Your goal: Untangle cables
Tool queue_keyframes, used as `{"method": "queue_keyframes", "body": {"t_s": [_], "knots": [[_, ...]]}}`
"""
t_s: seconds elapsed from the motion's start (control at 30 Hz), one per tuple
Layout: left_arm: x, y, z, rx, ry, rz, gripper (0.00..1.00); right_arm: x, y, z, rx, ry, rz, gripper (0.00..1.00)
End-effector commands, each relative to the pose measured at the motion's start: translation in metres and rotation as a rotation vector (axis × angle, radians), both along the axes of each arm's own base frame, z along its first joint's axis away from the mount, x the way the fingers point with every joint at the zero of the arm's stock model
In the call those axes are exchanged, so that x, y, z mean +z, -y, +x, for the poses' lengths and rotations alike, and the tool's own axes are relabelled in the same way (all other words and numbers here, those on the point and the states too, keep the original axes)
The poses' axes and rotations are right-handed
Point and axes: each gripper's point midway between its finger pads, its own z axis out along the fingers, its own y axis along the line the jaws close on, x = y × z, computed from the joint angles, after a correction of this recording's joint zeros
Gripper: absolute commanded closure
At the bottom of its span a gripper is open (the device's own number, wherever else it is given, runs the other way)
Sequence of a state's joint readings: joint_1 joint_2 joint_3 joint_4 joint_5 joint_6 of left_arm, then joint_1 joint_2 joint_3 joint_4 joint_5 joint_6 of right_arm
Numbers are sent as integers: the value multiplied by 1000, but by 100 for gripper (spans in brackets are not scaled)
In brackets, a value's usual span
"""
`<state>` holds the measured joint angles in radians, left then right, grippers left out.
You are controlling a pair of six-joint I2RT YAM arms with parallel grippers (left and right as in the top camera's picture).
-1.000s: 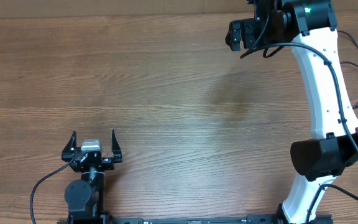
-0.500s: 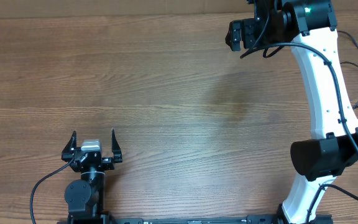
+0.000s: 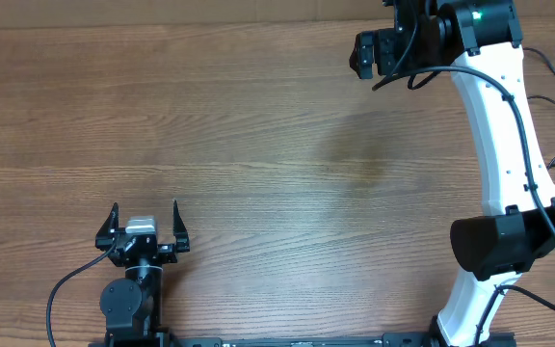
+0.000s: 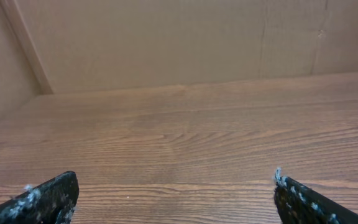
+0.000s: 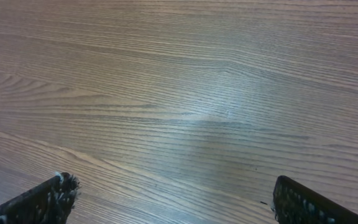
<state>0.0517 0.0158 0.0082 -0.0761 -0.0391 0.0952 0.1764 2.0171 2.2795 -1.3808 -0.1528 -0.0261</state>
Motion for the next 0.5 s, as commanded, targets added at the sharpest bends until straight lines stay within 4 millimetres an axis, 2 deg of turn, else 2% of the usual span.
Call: {"method": "queue_keyframes", "body": {"t_s": [0.0,0.33,0.4,0.47], "knots": [[1,1,0,2,11,-12,0,9,2,0,-4,25,6,0],[1,1,0,2,11,-12,0,9,5,1,-12,26,-1,0],[1,1,0,2,11,-12,0,13,5,0,-11,34,1,0],[1,1,0,2,11,-12,0,28,6,-4,-11,72,6,0]]}}
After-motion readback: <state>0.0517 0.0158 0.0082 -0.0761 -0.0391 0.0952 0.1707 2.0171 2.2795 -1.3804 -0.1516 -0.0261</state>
